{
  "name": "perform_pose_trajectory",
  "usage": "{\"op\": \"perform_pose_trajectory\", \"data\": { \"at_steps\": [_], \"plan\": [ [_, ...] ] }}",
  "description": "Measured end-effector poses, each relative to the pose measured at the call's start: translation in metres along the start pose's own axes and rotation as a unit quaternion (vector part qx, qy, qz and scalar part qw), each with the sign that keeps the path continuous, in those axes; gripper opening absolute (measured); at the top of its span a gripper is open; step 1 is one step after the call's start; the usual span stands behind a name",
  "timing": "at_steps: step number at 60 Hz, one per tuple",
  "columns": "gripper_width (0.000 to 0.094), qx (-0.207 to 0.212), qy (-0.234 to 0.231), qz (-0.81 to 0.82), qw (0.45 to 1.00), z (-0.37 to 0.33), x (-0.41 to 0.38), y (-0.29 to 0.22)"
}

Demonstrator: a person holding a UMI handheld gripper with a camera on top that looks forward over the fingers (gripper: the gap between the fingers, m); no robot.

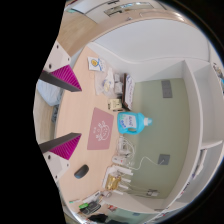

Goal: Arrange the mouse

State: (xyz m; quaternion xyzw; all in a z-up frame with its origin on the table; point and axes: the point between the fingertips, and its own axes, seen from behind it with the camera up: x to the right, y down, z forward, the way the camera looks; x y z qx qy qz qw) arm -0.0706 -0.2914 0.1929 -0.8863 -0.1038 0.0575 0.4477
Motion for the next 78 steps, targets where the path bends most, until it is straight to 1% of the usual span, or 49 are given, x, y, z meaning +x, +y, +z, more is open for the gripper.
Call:
{"op": "perform_pose_trajectory", "data": {
  "at_steps": [10,16,24,31,39,52,55,60,64,67,73,75,78],
  "plan": [
    [0.0851,-0.025,0.013,0.016,0.999,0.01,0.041,0.034],
    [0.0848,-0.047,0.026,0.017,0.998,0.026,0.1,0.07],
    [0.0846,-0.071,0.06,0.021,0.995,0.047,0.181,0.114],
    [0.0851,-0.065,0.093,0.016,0.993,0.071,0.256,0.131],
    [0.0846,-0.051,0.114,0.023,0.992,0.111,0.319,0.135],
    [0.085,-0.037,0.098,0.03,0.994,0.183,0.363,0.118],
    [0.0843,-0.026,0.092,0.032,0.995,0.194,0.366,0.108],
    [0.0846,-0.023,0.091,0.026,0.995,0.206,0.373,0.097],
    [0.0797,-0.018,0.092,0.027,0.995,0.214,0.377,0.092],
    [0.0733,-0.013,0.088,0.032,0.996,0.222,0.382,0.09],
    [0.0576,-0.011,0.084,0.046,0.995,0.228,0.377,0.085],
    [0.0487,-0.009,0.09,0.045,0.995,0.23,0.38,0.084],
    [0.0465,-0.007,0.097,0.038,0.994,0.231,0.382,0.084]
  ]
}}
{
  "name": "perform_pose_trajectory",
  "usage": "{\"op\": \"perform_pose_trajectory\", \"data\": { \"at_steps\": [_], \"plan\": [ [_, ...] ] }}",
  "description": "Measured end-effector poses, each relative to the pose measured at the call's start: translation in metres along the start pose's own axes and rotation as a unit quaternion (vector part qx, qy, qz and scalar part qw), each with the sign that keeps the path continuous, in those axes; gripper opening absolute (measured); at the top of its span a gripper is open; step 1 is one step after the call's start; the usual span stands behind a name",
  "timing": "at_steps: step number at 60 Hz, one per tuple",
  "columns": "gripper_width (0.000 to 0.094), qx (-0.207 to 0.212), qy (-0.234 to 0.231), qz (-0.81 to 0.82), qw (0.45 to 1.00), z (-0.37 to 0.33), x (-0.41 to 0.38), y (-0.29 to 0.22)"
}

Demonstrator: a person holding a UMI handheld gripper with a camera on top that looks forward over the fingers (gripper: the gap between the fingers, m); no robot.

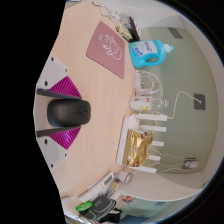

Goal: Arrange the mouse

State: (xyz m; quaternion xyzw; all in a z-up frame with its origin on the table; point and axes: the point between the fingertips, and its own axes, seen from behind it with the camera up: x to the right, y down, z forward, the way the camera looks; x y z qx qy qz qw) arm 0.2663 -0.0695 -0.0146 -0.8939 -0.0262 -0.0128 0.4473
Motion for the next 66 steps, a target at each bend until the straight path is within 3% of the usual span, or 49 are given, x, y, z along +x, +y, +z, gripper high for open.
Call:
{"op": "perform_pose_trajectory", "data": {
  "at_steps": [11,18,22,30,36,42,48,55,62,66],
  "plan": [
    [0.0373,-0.02,0.019,0.011,1.0,-0.002,0.001,0.002],
    [0.0364,-0.024,0.06,0.011,0.998,-0.012,0.01,-0.012],
    [0.0362,-0.004,0.08,0.016,0.997,-0.03,0.013,-0.041],
    [0.0366,0.078,0.113,0.017,0.99,-0.073,0.005,-0.143],
    [0.0366,0.14,0.111,0.032,0.983,-0.106,-0.029,-0.221],
    [0.0364,0.174,0.089,0.034,0.98,-0.115,-0.084,-0.269],
    [0.0362,0.164,0.053,0.021,0.985,-0.083,-0.155,-0.269],
    [0.036,0.088,0.012,0.017,0.996,-0.01,-0.218,-0.223],
    [0.036,0.014,0.0,0.02,1.0,0.058,-0.254,-0.156],
    [0.036,-0.007,0.005,0.012,1.0,0.082,-0.262,-0.128]
  ]
}}
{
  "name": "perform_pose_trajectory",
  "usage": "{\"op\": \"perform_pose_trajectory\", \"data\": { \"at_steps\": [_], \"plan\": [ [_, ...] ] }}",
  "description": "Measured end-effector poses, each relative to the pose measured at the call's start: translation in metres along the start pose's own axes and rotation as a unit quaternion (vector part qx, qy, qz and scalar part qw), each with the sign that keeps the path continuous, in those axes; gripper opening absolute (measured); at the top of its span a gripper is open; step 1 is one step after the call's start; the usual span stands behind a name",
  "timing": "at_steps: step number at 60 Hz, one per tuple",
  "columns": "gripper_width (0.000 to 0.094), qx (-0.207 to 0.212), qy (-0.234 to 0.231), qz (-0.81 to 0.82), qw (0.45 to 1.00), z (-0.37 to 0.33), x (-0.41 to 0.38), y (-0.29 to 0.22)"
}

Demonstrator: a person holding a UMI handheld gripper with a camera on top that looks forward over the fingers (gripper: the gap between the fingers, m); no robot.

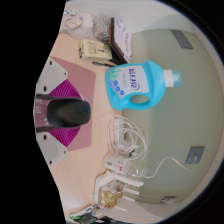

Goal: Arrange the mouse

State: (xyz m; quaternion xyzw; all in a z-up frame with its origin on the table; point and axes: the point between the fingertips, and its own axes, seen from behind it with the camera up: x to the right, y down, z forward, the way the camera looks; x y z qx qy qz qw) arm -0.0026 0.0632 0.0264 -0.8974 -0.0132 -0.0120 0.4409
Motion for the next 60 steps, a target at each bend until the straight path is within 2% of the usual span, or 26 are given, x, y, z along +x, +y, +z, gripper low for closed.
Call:
{"op": "perform_pose_trajectory", "data": {
  "at_steps": [5,14,16,19,21,24,28,42,50,60],
  "plan": [
    [0.0368,-0.019,0.009,0.0,1.0,0.017,-0.003,0.021],
    [0.0491,-0.036,0.01,-0.004,0.999,0.021,-0.004,0.032],
    [0.0561,-0.038,0.017,-0.004,0.999,0.017,-0.001,0.031],
    [0.0764,-0.036,0.021,-0.006,0.999,0.011,-0.001,0.027],
    [0.0866,-0.033,0.02,-0.007,0.999,0.005,-0.002,0.023],
    [0.0826,-0.027,0.025,-0.005,0.999,-0.005,-0.001,0.017],
    [0.0851,-0.017,0.032,-0.008,0.999,-0.025,-0.001,0.007],
    [0.0849,0.037,0.058,-0.006,0.998,-0.129,-0.01,-0.026],
    [0.085,0.059,0.065,-0.006,0.996,-0.194,-0.021,-0.025],
    [0.0851,0.062,0.068,-0.003,0.996,-0.263,-0.034,0.001]
  ]
}}
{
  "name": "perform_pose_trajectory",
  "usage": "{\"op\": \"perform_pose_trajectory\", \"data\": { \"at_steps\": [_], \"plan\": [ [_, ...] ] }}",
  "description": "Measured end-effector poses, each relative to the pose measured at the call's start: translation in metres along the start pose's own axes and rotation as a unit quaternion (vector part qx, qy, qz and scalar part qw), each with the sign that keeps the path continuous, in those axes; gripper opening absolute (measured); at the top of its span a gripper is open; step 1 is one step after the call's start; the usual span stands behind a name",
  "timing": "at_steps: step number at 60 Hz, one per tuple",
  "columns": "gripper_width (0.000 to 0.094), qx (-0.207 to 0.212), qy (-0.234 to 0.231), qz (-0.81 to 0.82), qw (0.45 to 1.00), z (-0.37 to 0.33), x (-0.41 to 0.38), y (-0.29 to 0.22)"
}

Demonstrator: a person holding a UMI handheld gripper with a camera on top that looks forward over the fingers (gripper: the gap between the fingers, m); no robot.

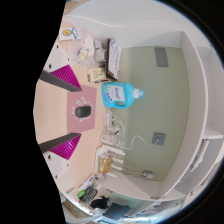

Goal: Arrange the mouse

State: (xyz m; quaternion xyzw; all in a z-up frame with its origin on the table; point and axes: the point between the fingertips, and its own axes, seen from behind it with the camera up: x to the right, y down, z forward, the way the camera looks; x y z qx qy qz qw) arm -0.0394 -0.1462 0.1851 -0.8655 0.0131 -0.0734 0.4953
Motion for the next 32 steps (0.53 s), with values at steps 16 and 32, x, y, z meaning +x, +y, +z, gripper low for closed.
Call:
{"op": "perform_pose_trajectory", "data": {
  "at_steps": [16,32],
  "plan": [
    [0.085,-0.004,-0.012,-0.001,1.0,-0.056,-0.014,0.028],
    [0.085,-0.007,-0.009,0.003,1.0,-0.07,-0.011,0.033]
  ]
}}
